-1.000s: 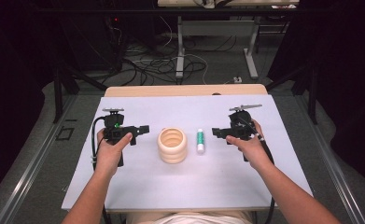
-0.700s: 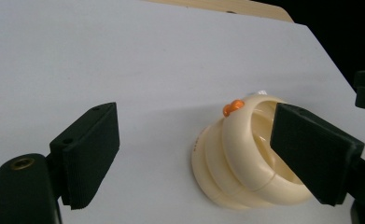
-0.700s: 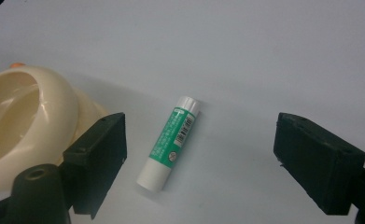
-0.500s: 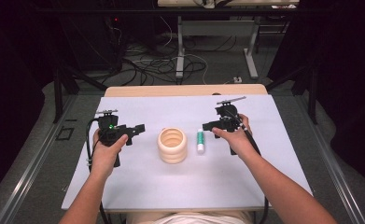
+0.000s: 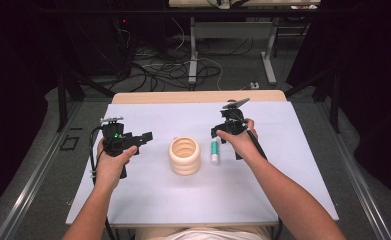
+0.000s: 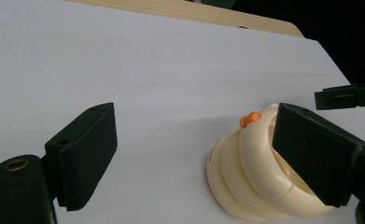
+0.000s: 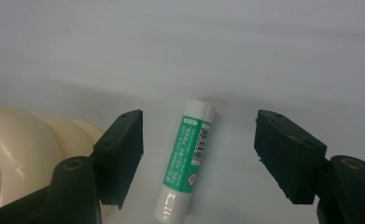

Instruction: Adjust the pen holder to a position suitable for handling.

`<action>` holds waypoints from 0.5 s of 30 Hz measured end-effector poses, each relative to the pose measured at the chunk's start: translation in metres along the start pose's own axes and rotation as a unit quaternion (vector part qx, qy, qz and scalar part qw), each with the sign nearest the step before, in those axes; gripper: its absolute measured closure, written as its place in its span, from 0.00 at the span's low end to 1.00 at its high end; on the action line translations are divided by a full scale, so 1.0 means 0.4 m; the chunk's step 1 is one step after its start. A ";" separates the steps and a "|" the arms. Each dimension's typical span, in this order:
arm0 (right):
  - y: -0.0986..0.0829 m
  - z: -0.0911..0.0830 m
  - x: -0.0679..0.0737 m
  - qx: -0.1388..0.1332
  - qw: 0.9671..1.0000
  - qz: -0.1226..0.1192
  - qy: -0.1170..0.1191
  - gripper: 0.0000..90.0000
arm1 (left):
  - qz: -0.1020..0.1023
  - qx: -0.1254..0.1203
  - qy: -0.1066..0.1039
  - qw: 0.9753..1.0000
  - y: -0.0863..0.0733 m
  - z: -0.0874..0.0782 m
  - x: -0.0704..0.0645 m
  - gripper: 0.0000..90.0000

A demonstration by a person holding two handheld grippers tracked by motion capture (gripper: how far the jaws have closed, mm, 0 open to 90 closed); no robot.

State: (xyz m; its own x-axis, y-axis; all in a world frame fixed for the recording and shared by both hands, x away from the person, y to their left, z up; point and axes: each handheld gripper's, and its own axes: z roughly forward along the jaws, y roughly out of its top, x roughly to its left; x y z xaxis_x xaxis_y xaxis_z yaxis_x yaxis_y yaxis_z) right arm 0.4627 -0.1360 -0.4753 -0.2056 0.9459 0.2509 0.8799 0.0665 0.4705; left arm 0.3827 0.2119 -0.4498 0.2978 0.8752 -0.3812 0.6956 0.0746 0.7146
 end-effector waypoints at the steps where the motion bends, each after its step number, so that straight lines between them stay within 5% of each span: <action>1: 0.003 0.005 0.000 0.006 1.000 0.002 -0.001 0.37 | 0.003 0.000 0.000 1.000 0.000 -0.001 0.000 0.16; 15: 0.017 0.064 -0.003 0.056 0.998 0.037 -0.011 0.50 | 0.020 -0.005 -0.003 1.000 -0.001 -0.003 0.000 0.18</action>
State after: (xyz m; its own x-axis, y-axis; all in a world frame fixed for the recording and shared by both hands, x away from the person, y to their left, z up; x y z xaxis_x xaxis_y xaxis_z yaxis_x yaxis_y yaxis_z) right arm 0.4800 -0.1286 -0.4941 -0.1301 0.9560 0.2631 0.9350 0.0299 0.3534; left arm 0.3815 0.2124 -0.4495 0.3288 0.8747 -0.3561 0.6770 0.0447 0.7347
